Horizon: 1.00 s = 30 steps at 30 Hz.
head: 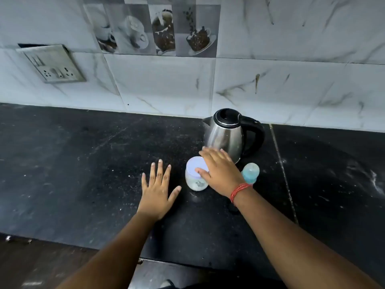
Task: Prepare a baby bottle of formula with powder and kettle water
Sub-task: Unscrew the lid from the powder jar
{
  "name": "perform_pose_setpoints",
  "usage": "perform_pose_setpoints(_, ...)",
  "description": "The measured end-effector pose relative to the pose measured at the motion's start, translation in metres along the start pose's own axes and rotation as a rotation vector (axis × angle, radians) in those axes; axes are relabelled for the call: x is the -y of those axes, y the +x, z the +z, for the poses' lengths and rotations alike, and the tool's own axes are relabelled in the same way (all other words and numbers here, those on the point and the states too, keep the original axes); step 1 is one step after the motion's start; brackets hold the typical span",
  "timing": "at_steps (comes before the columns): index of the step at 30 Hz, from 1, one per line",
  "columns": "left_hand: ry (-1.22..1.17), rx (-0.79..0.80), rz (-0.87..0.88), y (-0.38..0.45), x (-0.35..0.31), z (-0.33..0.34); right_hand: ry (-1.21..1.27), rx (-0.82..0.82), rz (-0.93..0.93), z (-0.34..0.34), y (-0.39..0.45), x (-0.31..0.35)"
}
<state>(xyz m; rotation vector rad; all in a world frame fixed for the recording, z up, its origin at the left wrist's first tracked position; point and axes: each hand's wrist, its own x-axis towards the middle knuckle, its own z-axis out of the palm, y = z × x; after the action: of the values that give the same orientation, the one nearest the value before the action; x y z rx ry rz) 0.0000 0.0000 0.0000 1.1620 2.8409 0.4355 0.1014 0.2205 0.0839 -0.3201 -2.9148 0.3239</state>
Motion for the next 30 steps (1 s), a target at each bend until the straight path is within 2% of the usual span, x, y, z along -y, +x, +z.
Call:
perform_pose_setpoints(2,-0.021,0.056,-0.058,-0.007,0.009,0.003,-0.031,0.114,0.005,0.009,0.007,0.006)
perform_pose_setpoints(5,-0.027,0.081,-0.079,-0.014,0.021,0.012,-0.073,0.177,0.025,0.024,0.01,0.016)
perform_pose_setpoints(8,-0.104,0.097,-0.047,-0.007,0.025,0.013,-0.075,0.14,0.042,0.031,0.011,0.02)
perform_pose_setpoints(12,-0.368,0.109,0.052,0.005,0.02,0.011,-0.001,0.078,0.037,0.033,0.011,0.021)
perform_pose_setpoints(17,-0.575,0.132,0.102,0.018,-0.003,0.005,0.259,0.06,0.147,0.025,0.004,0.026)
perform_pose_setpoints(20,-0.577,0.09,0.076,0.021,-0.019,-0.001,0.291,0.066,0.178,0.021,-0.003,0.026)
perform_pose_setpoints(25,-0.511,-0.042,0.226,0.023,-0.044,-0.001,0.127,0.131,0.249,0.009,-0.005,0.013)
perform_pose_setpoints(30,-0.627,0.087,0.194,0.028,-0.057,-0.016,0.223,0.106,0.326,-0.003,-0.004,0.005)
